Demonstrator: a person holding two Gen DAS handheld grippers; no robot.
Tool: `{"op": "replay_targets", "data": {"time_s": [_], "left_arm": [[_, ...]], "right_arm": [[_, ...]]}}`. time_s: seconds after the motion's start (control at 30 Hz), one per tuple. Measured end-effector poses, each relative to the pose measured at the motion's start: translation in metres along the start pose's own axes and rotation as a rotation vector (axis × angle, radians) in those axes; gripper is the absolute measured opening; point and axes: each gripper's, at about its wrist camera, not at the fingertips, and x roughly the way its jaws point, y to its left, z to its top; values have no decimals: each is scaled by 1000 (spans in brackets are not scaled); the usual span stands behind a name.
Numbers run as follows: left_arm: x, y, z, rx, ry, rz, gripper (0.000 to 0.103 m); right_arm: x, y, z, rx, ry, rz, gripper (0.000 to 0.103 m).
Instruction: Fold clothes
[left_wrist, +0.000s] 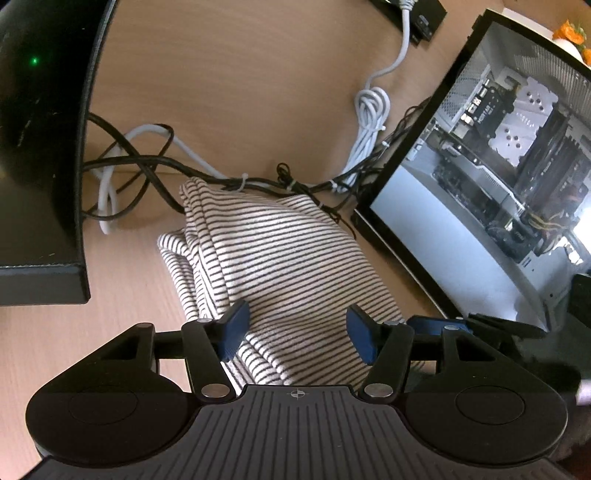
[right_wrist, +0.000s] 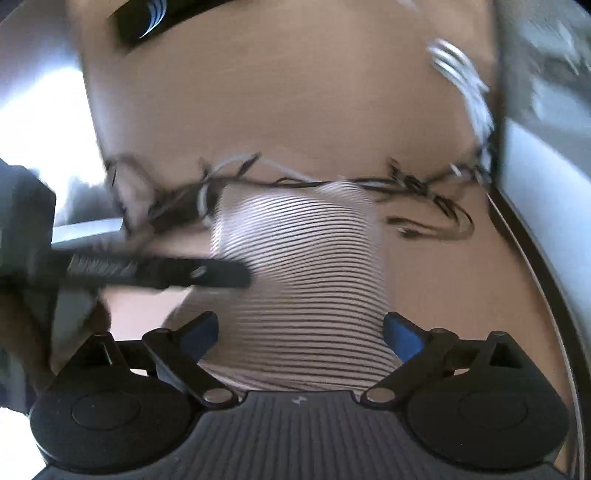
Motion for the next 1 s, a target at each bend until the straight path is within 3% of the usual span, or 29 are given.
{"op": "replay_targets", "data": {"time_s": [0.13,0.17,0.23,0.27,0.33,0.4,0.5,0.6,0.7,0.83,0.9,0.97,1.0], "left_arm": [[-1,2,0,-3,-2,-12,64],[-1,3,0,-7,-2,-18,64],[-1,4,0,-10,-4,-23,64],[-1,3,0,-9,-6,-21,65],[-1,3,1,-6,-11,-17,73],[-2,4,-1,-6,-12,-14,73],[-3,6,-3,-6,-15,-10,72],[5,13,-12,-25,63,57,80],[6,21,-22,-78,58,44,79],[-6,6,-16,-44,42,71,75],[-18,-3,-14,-19,25,87,78],[-27,-8,-16,-36,34,89,81],[-27,-9,-18,-50,46,77,81]], "right_arm": [[-8,-14,8,54,-25,73,93],[-10,-17,10,68,-31,91,80],[-14,-24,14,95,-43,128,68],[-16,-27,16,109,-49,146,55],[-20,-34,20,136,-61,183,49],[-23,-41,24,163,-74,219,49],[-16,-31,18,45,-17,135,48],[3,-25,2,-29,76,56,50],[9,-23,-19,12,84,49,54],[6,-27,-14,61,55,37,55],[4,-34,-6,102,29,45,58],[1,-42,1,143,4,52,75],[0,-46,4,163,-9,56,77]]}}
